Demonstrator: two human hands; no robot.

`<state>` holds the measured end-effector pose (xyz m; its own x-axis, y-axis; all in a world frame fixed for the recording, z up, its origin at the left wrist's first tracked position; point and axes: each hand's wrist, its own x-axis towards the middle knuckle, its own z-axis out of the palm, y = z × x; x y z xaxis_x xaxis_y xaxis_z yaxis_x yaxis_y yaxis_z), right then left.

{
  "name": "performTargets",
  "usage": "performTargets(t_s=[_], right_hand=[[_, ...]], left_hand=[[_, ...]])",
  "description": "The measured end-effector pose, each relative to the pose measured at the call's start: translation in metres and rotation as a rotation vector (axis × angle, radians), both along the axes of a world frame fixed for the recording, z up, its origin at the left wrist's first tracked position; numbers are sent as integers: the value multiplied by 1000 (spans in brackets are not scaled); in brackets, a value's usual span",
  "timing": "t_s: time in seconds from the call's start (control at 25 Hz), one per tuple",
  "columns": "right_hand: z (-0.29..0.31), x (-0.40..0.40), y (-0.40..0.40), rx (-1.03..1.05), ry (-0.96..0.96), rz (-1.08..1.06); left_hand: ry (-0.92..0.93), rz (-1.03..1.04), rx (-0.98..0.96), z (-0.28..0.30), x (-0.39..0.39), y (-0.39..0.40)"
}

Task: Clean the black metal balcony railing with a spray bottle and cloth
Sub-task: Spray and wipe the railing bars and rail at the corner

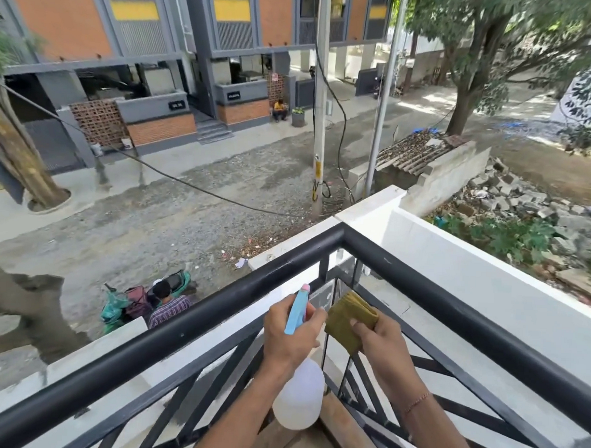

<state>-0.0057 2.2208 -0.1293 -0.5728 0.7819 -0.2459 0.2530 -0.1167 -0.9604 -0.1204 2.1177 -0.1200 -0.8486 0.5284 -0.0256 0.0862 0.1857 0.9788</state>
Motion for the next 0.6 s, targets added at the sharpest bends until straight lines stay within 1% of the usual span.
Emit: performTargets(t_s=[0.2, 0.32, 0.44, 0.6], right_hand=[[2, 17, 25, 24, 1, 16], [5, 29, 30, 60, -16, 23], [5, 38, 34, 98, -51, 24], [0, 46, 34, 101, -89, -6]], left_hand=[[-17, -58, -48, -4, 5, 31], [-79, -130, -24, -10, 6, 41], [-93, -163, -21, -12, 6, 49], [-30, -240, -88, -17, 7, 58]])
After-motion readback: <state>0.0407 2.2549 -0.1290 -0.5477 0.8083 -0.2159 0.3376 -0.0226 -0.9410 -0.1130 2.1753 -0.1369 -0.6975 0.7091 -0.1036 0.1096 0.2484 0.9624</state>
